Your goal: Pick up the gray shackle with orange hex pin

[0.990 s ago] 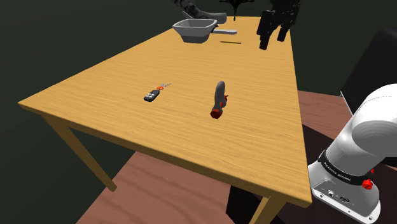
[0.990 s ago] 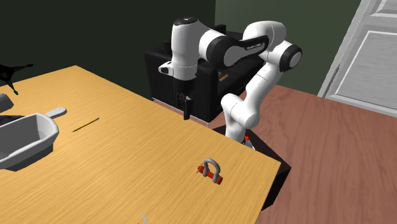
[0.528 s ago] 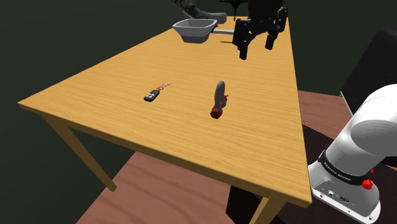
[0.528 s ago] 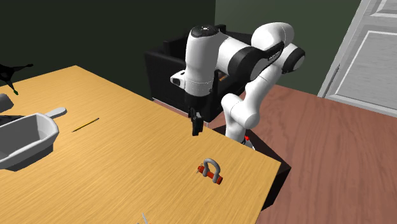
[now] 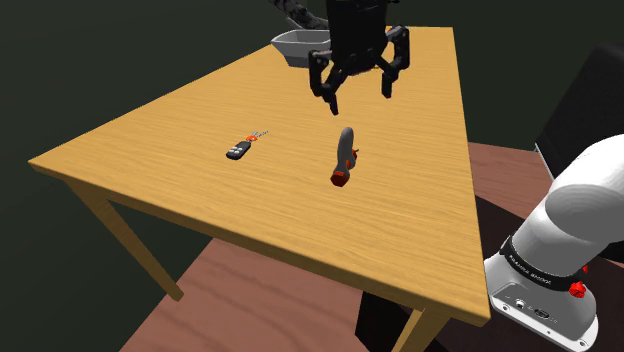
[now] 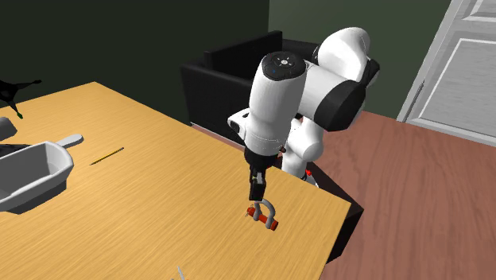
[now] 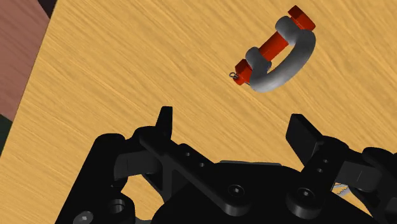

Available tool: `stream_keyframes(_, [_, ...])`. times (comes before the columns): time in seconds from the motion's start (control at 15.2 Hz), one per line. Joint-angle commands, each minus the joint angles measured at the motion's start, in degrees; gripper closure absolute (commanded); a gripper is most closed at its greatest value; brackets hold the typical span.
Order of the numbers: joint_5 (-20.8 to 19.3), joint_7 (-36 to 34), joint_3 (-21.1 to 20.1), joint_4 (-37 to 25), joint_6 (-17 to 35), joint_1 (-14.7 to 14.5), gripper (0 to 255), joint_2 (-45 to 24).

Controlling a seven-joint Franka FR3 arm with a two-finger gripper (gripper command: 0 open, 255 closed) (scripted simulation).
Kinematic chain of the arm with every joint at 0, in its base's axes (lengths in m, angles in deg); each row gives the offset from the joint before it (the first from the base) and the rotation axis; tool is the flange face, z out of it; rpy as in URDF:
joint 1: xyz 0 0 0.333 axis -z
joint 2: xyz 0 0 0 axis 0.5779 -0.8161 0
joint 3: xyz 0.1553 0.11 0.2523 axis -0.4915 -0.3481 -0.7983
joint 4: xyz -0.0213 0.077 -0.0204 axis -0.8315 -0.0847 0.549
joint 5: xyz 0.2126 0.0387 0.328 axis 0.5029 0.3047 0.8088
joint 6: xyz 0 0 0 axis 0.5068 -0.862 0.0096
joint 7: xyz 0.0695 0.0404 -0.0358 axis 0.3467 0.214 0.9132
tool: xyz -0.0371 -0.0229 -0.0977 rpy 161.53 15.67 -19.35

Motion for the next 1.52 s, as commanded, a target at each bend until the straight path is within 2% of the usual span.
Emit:
stream_keyframes(0.0, [-0.97, -5.8, -3.95, -3.32, -0.36, 1.61, 0, -3.83])
stream_keyframes(0.59, [-0.27, -6.36, -4.63, 2.88, 5.28, 1.05, 0, -3.24])
stream_keyframes(0.66, [-0.25, -6.34, -4.6, 2.91, 5.27, 1.03, 255, -3.19])
stream_keyframes(1.25, [-0.27, -6.37, -4.63, 2.88, 5.28, 1.05, 255, -3.24])
stream_keyframes(1.45, [-0.52, -6.11, -4.3, 0.51, 3.05, 1.23, 255, -3.38])
